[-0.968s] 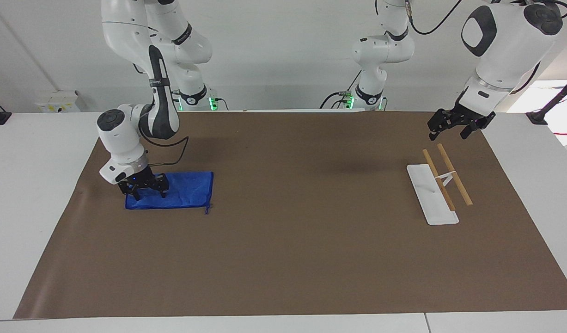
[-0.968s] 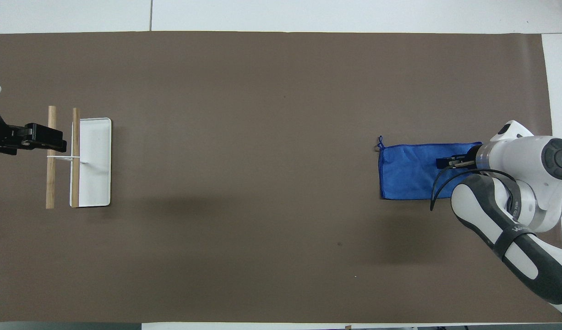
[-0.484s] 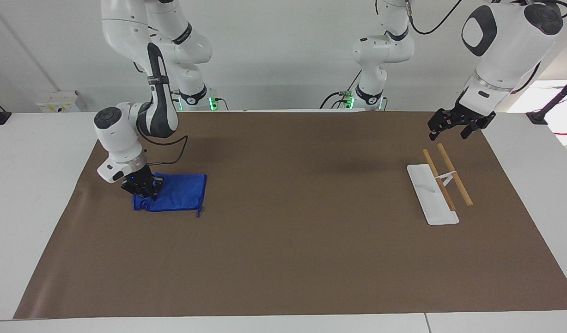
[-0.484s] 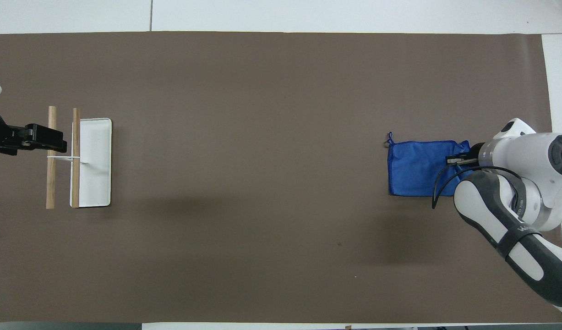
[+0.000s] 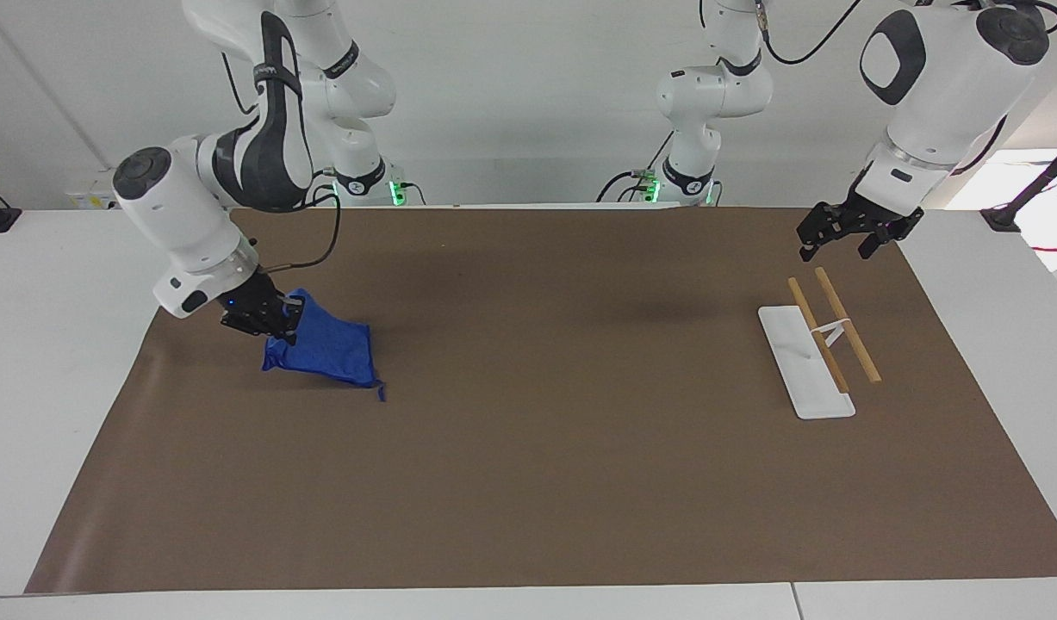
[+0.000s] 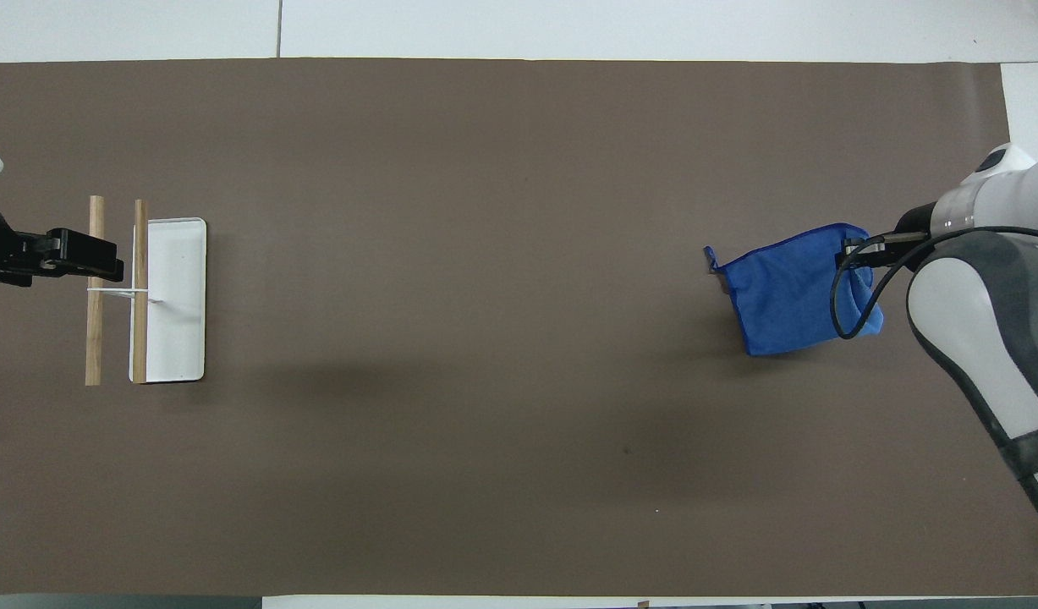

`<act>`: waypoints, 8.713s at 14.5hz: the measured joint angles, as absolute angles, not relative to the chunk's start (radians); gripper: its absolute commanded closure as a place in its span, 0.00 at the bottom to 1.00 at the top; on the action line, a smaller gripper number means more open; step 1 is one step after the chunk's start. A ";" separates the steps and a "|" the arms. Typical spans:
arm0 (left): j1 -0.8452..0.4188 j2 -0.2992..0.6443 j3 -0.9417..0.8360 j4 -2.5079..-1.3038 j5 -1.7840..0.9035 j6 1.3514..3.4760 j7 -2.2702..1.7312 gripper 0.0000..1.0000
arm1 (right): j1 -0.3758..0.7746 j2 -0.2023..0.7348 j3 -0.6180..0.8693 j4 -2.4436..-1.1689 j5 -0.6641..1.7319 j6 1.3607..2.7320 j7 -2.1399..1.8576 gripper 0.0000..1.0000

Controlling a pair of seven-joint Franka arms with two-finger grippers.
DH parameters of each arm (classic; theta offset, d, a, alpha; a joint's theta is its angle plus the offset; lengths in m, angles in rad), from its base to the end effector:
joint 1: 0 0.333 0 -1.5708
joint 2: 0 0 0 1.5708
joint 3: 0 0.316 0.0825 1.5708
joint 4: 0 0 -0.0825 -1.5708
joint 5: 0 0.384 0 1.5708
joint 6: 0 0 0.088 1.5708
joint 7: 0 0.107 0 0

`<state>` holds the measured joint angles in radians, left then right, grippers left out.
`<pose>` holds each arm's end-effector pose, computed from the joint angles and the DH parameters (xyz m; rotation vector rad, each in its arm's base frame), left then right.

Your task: Right arm passes towel to left arm to hang

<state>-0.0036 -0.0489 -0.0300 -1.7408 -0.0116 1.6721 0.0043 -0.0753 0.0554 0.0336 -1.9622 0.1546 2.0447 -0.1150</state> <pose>0.5436 -0.0197 0.5794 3.1311 -0.0572 -0.0313 0.5728 -0.0157 0.4485 -3.0032 -0.0066 -0.0570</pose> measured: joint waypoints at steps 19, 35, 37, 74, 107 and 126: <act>-0.010 -0.056 -0.038 -1.761 -0.044 1.674 -0.056 0.00 | 0.513 0.165 0.054 -1.835 0.923 2.693 1.046 1.00; -0.140 -0.060 -0.045 -1.953 -0.423 1.911 -1.130 0.00 | 0.663 0.270 0.053 -1.659 0.938 2.805 1.176 1.00; -0.142 -0.071 -0.045 -2.009 -0.521 2.001 -1.258 0.00 | 0.663 0.271 0.053 -1.658 0.938 2.805 1.176 1.00; 0.123 -0.167 -0.018 -2.120 -0.280 2.292 -0.896 1.00 | 0.188 0.211 0.019 -1.759 0.182 2.271 0.298 0.00; 0.319 -0.069 -0.031 -2.061 -0.311 2.355 -0.772 0.00 | -0.004 -0.028 0.013 -1.546 -0.012 1.433 0.183 0.00; 0.019 -0.034 -0.041 -1.715 -0.110 1.816 -0.060 0.00 | -0.006 -0.028 0.012 -1.546 -0.012 1.434 0.152 0.00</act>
